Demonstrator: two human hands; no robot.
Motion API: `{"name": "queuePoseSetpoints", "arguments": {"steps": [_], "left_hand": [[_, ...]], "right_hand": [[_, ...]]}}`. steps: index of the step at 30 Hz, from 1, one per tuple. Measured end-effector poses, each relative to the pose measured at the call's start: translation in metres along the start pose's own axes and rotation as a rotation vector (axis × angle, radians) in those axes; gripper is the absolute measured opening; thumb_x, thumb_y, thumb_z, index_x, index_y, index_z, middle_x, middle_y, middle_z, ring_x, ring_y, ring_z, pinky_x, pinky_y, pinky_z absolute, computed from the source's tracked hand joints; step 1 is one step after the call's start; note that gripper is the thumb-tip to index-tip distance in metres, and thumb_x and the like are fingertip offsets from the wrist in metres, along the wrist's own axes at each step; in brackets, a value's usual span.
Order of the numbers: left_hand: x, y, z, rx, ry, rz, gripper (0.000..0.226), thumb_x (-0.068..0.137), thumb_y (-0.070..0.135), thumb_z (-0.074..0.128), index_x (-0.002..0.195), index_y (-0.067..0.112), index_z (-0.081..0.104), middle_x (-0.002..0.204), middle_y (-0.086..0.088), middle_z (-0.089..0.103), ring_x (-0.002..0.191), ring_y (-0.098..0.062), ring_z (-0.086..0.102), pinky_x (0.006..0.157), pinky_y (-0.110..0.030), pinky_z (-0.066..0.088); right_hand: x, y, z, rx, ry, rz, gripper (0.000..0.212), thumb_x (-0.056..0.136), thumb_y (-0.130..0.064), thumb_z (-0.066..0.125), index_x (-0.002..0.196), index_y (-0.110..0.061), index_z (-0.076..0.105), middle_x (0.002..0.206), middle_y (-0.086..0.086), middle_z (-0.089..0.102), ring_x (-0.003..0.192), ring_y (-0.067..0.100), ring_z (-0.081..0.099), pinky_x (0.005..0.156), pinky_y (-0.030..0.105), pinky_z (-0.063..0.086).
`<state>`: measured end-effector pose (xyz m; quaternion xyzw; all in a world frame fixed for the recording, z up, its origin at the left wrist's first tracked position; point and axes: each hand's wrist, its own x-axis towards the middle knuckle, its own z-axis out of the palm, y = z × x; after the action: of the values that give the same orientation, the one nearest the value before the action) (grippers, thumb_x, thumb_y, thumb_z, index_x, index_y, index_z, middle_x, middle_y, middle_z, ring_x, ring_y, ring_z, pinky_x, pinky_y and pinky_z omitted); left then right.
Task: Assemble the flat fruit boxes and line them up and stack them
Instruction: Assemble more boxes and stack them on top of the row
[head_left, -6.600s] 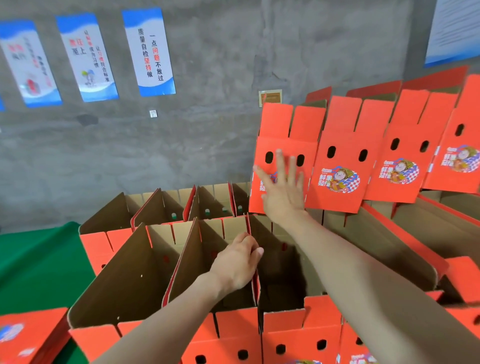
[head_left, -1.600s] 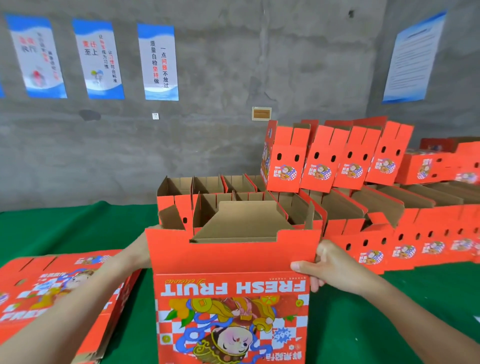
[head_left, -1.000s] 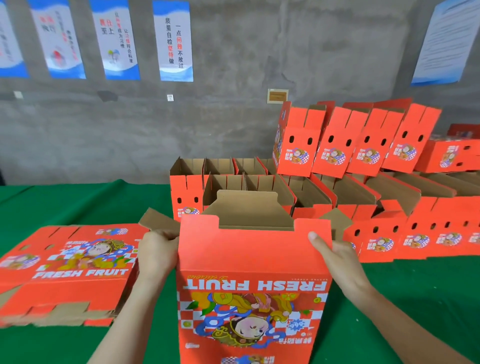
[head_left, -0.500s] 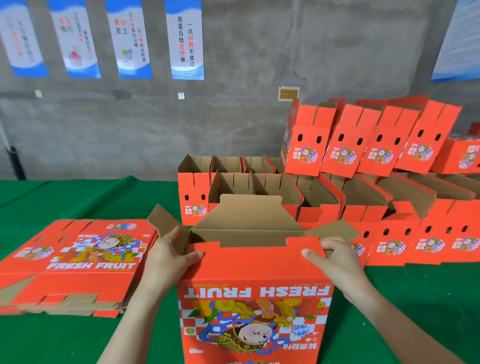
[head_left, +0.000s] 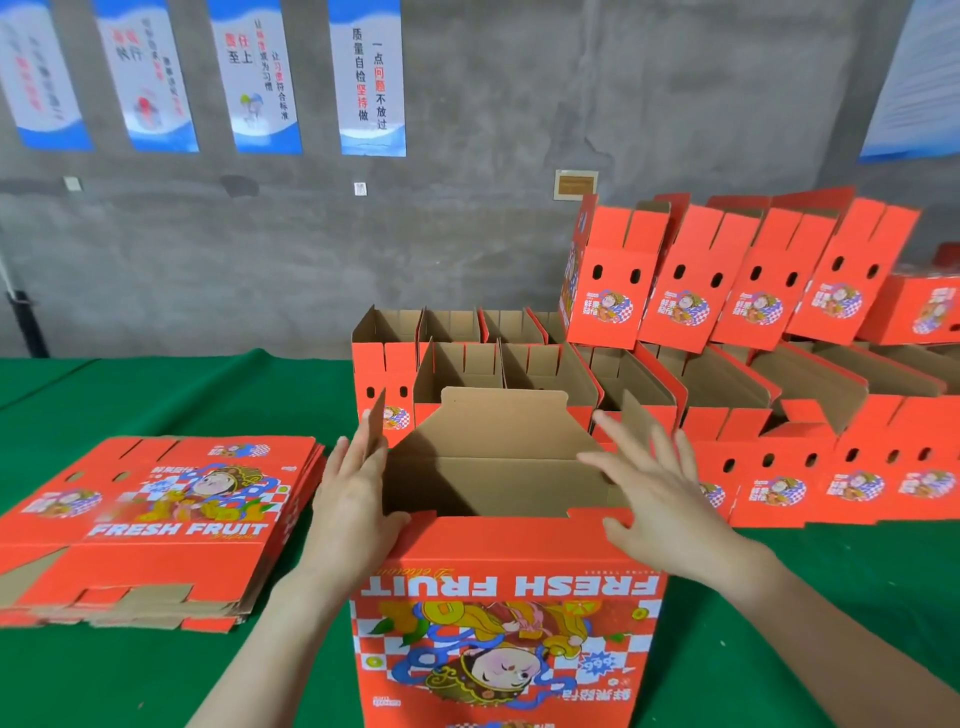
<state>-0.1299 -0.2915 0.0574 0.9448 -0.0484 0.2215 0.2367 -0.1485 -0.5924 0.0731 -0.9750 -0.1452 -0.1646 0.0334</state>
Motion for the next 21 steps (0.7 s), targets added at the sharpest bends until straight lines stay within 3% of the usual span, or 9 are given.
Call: {"name": "queuePoseSetpoints", "arguments": {"steps": [3, 6, 9, 12, 14, 16, 19, 21], "left_hand": [[0.001, -0.001, -0.001, -0.045, -0.019, 0.089, 0.088, 0.070, 0.007, 0.079, 0.147, 0.015, 0.035, 0.160, 0.005, 0.011, 0.144, -0.025, 0.020, 0.116, -0.041, 0.024], [0.002, -0.003, 0.001, -0.098, -0.036, 0.192, 0.085, 0.073, 0.001, 0.074, 0.147, 0.020, 0.035, 0.159, 0.009, 0.010, 0.143, -0.020, 0.024, 0.116, -0.037, 0.026], [0.002, -0.006, 0.000, -0.164, -0.104, 0.302, 0.086, 0.081, 0.008, 0.071, 0.146, 0.040, 0.026, 0.155, 0.009, 0.023, 0.141, -0.015, 0.028, 0.116, -0.036, 0.027], [0.004, -0.006, -0.001, -0.157, -0.234, 0.362, 0.073, 0.090, 0.033, 0.062, 0.144, 0.053, 0.017, 0.145, 0.009, 0.045, 0.132, -0.012, 0.041, 0.107, -0.031, 0.036], [0.010, -0.006, -0.001, -0.042, -0.282, 0.347, 0.056, 0.095, 0.046, 0.047, 0.144, 0.050, 0.021, 0.135, 0.007, 0.055, 0.125, -0.016, 0.049, 0.100, -0.029, 0.040], [0.023, -0.005, 0.003, 0.025, -0.254, 0.300, 0.046, 0.099, 0.041, 0.037, 0.145, 0.040, 0.030, 0.129, -0.003, 0.059, 0.118, -0.026, 0.054, 0.090, -0.030, 0.040], [0.043, 0.002, 0.007, 0.132, -0.203, 0.208, 0.054, 0.098, 0.031, 0.044, 0.148, 0.036, 0.025, 0.116, -0.010, 0.045, 0.110, -0.032, 0.049, 0.091, -0.034, 0.040], [0.049, 0.002, 0.014, 0.263, -0.230, 0.114, 0.065, 0.093, 0.036, 0.048, 0.148, 0.043, 0.017, 0.132, -0.011, 0.031, 0.126, -0.032, 0.032, 0.105, -0.042, 0.033]], "right_hand": [[0.020, -0.003, -0.013, -0.155, -0.231, -0.079, 0.086, 0.077, -0.021, 0.056, 0.149, -0.041, 0.013, 0.155, -0.017, -0.024, 0.139, 0.027, -0.034, 0.110, 0.060, -0.019], [0.038, -0.012, -0.022, -0.252, -0.467, -0.037, 0.095, 0.079, -0.016, 0.056, 0.151, -0.037, -0.002, 0.157, -0.011, -0.021, 0.142, 0.031, -0.026, 0.112, 0.063, -0.010], [0.046, -0.021, -0.026, -0.276, -0.585, 0.007, 0.097, 0.080, -0.010, 0.055, 0.151, -0.033, -0.007, 0.157, -0.003, -0.025, 0.144, 0.032, -0.020, 0.114, 0.063, 0.002], [0.046, -0.024, -0.028, -0.286, -0.610, 0.020, 0.096, 0.081, -0.008, 0.054, 0.152, -0.031, -0.007, 0.156, 0.001, -0.027, 0.144, 0.032, -0.020, 0.115, 0.062, 0.007], [0.046, -0.024, -0.029, -0.279, -0.608, 0.020, 0.096, 0.081, -0.008, 0.054, 0.152, -0.031, -0.006, 0.156, 0.001, -0.027, 0.144, 0.031, -0.020, 0.116, 0.060, 0.007], [0.044, -0.024, -0.029, -0.261, -0.598, 0.019, 0.096, 0.081, -0.008, 0.054, 0.152, -0.031, -0.006, 0.156, 0.001, -0.026, 0.145, 0.031, -0.020, 0.116, 0.058, 0.005], [0.042, -0.021, -0.027, -0.254, -0.563, 0.003, 0.095, 0.081, -0.008, 0.054, 0.152, -0.031, -0.005, 0.157, 0.001, -0.025, 0.145, 0.031, -0.019, 0.117, 0.056, 0.002], [0.038, -0.017, -0.025, -0.213, -0.511, -0.007, 0.096, 0.080, -0.007, 0.053, 0.152, -0.034, -0.005, 0.157, -0.001, -0.025, 0.145, 0.030, -0.018, 0.117, 0.053, 0.000]]}}
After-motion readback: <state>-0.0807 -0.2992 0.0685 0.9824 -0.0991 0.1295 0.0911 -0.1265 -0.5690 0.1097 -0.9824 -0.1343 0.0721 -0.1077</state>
